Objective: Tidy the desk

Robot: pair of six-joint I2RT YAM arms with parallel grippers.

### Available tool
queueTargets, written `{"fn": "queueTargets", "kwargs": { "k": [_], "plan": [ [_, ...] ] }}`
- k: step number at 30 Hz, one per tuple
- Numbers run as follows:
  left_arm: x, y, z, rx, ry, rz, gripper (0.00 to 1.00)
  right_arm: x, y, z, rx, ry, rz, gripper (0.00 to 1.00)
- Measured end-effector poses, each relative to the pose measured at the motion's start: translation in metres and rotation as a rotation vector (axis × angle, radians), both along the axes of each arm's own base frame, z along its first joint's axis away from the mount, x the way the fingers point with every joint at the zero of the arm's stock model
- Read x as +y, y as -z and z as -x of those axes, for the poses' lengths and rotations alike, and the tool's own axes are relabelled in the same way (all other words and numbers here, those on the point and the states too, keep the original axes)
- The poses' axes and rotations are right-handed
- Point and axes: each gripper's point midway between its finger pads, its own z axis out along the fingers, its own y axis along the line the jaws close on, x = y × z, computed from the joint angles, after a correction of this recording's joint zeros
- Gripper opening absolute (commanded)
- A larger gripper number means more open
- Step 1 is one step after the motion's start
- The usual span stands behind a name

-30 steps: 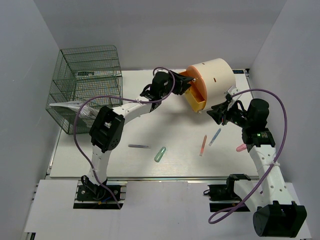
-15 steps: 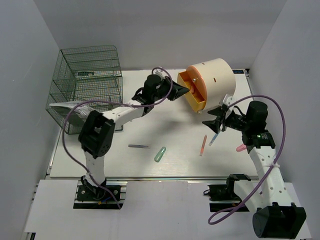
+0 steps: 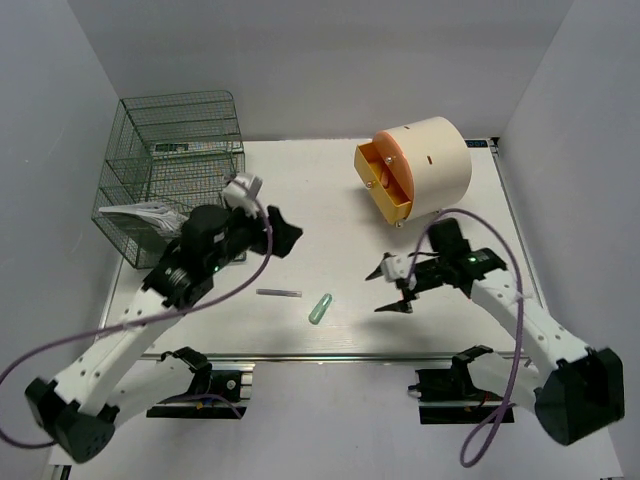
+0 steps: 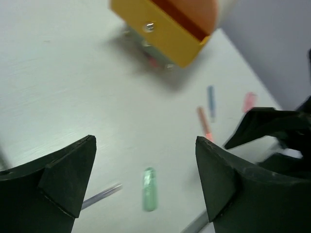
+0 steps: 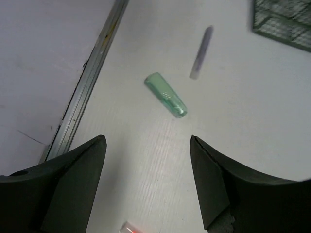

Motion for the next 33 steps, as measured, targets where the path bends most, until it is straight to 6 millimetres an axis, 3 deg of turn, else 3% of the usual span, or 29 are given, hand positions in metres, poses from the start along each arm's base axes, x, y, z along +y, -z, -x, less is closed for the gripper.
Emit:
{"fn": "queueTargets", "kwargs": {
  "k": [4,5,8,10,19,26,33],
  "plan": [
    [0.042,0.030,0.013,-0.068,-0.095,-0.126,0.93,0.026,0.041,0.015,-0.011,-0.129,0.155,0.76],
    [0.054,0.046,0.016,-0.072,-0.122,-0.172,0.93,0.031,0.053,0.019,-0.014,-0.161,0.201,0.76],
    [0.073,0.076,0.021,-0.067,-0.165,-0.255,0.93,0.046,0.081,0.021,-0.047,-0.223,0.319,0.75],
    [0.081,0.086,0.023,-0.067,-0.184,-0.291,0.93,0.056,0.091,0.017,-0.078,-0.242,0.369,0.74],
    [0.104,0.066,0.023,-0.148,-0.289,-0.282,0.93,0.117,0.109,-0.038,-0.195,-0.207,0.447,0.69],
    [0.123,0.047,0.027,-0.204,-0.379,-0.251,0.93,0.120,0.144,-0.036,-0.161,-0.251,0.537,0.65],
    [0.131,0.039,0.029,-0.228,-0.415,-0.231,0.93,0.120,0.148,-0.035,-0.148,-0.292,0.576,0.51]
  ]
}}
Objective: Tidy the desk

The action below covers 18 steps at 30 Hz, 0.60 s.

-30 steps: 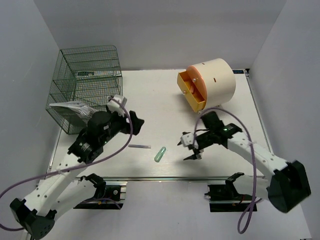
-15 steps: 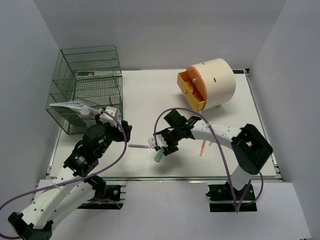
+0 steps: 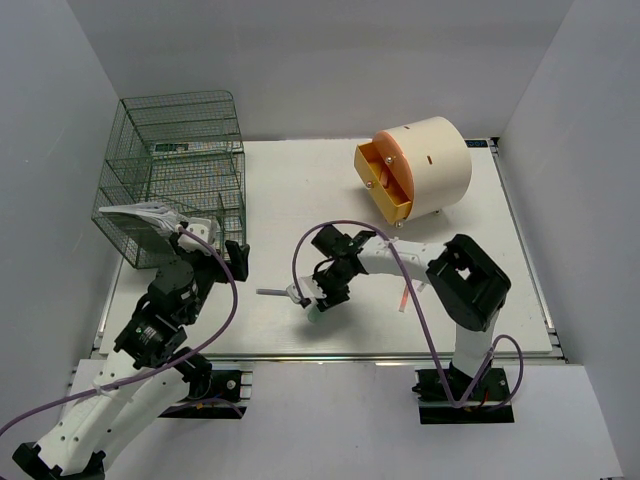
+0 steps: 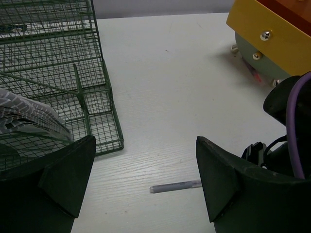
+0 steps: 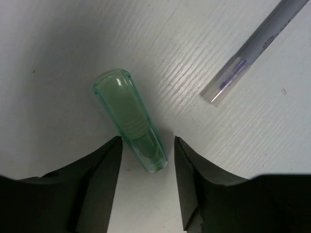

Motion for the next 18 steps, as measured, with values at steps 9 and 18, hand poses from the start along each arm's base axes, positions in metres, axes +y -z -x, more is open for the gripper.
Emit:
{"fn": "queueTargets", "kwargs": {
  "k": [9,18],
  "plan": [
    [0.003,0.001,-0.001,0.001,-0.016,-0.004,0.93,0.003,0.006,-0.001,-0.010,-0.028,0.025,0.25],
    [0.005,0.001,0.000,-0.003,-0.024,-0.002,0.93,-0.008,-0.007,-0.006,-0.031,0.072,0.066,0.02]
  ]
}}
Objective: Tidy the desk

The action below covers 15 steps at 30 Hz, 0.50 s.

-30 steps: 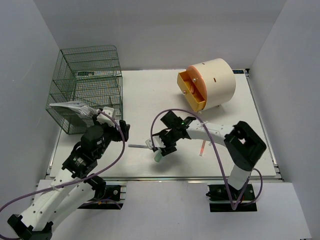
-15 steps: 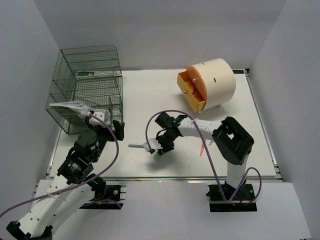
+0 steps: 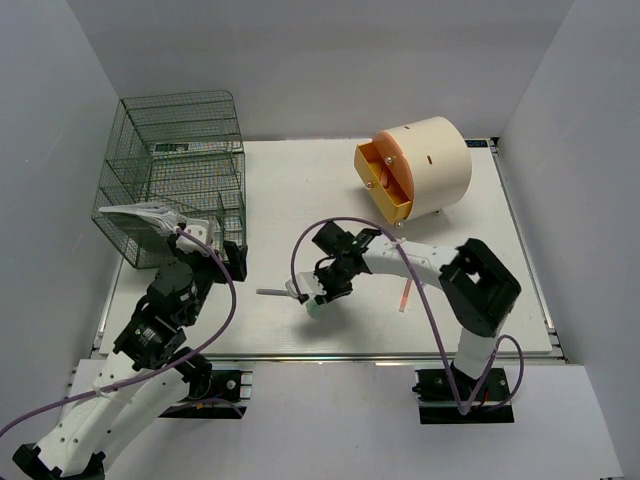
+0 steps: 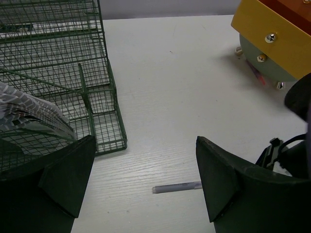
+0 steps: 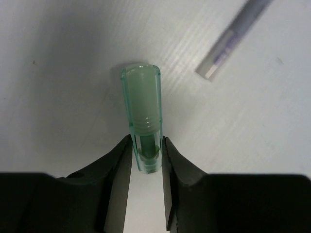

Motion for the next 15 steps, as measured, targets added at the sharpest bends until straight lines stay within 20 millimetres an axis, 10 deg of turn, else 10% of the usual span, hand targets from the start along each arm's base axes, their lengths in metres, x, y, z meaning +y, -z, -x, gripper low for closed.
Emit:
{"fn": "queueTargets", "kwargs": {
  "k": [6,10,15],
  "plan": [
    [0.003,-0.002,0.001,-0.010,-0.011,0.005,0.93,0.001,-0.078,-0.026,-0.147,0.175,-0.097,0.00],
    [0.004,-0.002,0.001,-0.010,-0.016,0.005,0.93,-0.001,-0.156,-0.065,-0.357,0.327,-0.218,0.00],
    [0.004,-0.002,0.001,-0.008,-0.018,0.008,0.93,-0.025,-0.208,-0.121,-0.599,0.546,-0.254,0.00]
  ]
}}
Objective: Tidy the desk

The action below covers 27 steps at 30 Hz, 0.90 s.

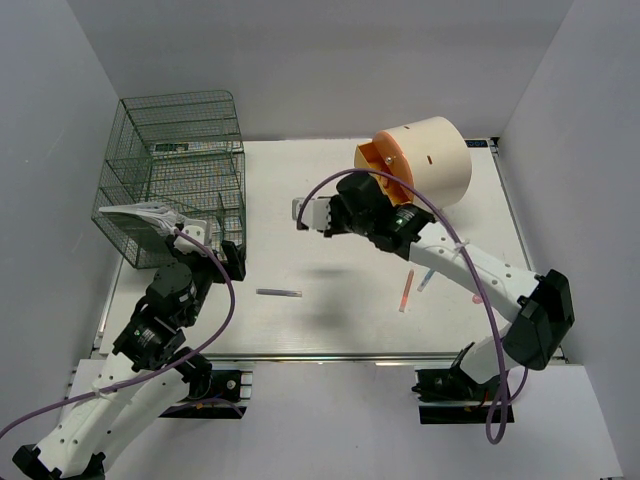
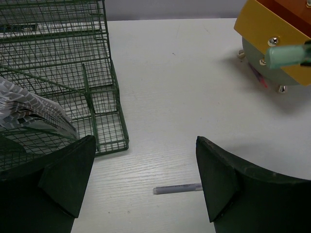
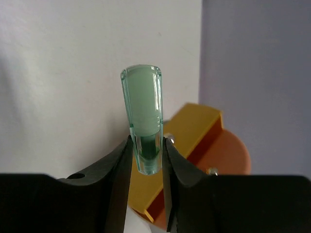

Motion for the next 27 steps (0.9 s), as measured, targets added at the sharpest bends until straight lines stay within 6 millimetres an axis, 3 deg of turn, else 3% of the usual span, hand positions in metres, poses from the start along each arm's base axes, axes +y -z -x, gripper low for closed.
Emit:
{"fn": "queueTargets", "kwargs": {
  "k": [8,14,22,27],
  "plan": [
    [0.000,0.000,0.000,0.002,0.000,0.002,0.93,-0.060,-0.035,-0.055,-0.190,0.281,0.100,0.01],
    [-0.001,0.002,-0.001,0.008,0.000,-0.002,0.93,-0.098,-0.048,-0.074,-0.296,0.390,0.225,0.03],
    [-0.003,0.008,-0.003,0.027,0.000,-0.015,0.93,-0.122,-0.039,-0.079,-0.312,0.423,0.391,0.02],
    [-0.002,0.007,-0.003,0.026,0.000,-0.014,0.93,-0.121,-0.023,-0.089,-0.269,0.423,0.474,0.03]
  ]
}}
